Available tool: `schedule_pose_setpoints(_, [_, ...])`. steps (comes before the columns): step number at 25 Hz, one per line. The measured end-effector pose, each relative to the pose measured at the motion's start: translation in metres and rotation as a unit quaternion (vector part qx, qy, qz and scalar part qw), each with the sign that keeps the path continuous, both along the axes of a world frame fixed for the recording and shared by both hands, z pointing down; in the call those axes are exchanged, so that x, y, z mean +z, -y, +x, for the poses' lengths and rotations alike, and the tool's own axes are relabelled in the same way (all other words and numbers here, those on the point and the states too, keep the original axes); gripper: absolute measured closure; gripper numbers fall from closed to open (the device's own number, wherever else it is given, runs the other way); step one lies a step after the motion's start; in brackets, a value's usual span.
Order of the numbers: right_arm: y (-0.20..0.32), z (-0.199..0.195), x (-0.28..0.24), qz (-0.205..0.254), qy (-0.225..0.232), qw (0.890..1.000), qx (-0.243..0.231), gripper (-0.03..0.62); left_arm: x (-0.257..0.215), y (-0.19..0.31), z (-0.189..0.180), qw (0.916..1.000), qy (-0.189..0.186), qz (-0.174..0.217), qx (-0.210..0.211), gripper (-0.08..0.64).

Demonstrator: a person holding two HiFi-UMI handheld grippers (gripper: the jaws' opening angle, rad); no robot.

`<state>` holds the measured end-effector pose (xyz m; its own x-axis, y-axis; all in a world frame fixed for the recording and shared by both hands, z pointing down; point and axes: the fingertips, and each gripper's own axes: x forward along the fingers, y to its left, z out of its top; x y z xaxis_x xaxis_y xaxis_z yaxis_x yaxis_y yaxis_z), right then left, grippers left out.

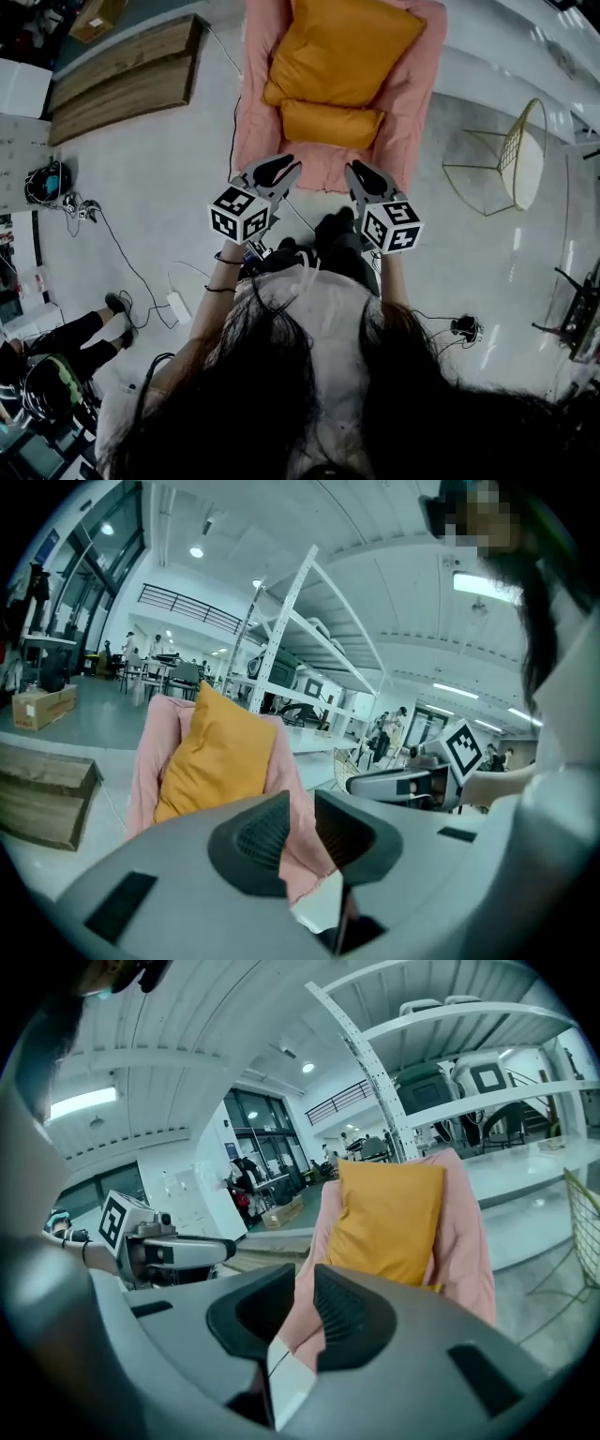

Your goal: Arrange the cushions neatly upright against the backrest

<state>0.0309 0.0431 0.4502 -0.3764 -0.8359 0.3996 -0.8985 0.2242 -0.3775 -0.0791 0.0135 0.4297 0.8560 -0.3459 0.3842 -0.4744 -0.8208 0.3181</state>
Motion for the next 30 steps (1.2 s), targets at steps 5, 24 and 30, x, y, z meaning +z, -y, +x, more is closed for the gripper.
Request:
schedule_pose_setpoints(5, [-0.020, -0.055, -0.010, 0.007, 0.005, 0.999, 0.037, 0.517, -0.002, -0.017, -0.051, 0.9993, -0.010, 0.007, 0.036, 0.472])
schedule_pose_setpoints(24, [-0.114, -0.127, -0.030, 0.001, -0.002, 0.997, 0.083, 0.517, -0.002, -0.100, -0.101, 0.9952, -0.021, 0.000, 0.096, 0.472])
schedule_pose_setpoints(30, [-0.146, -0.131, -0.030, 0.001, 0.004, 0.998, 0.064, 0.517, -0.007, -0.132, -0.095, 0.9959, -0.025, 0.004, 0.087, 0.472])
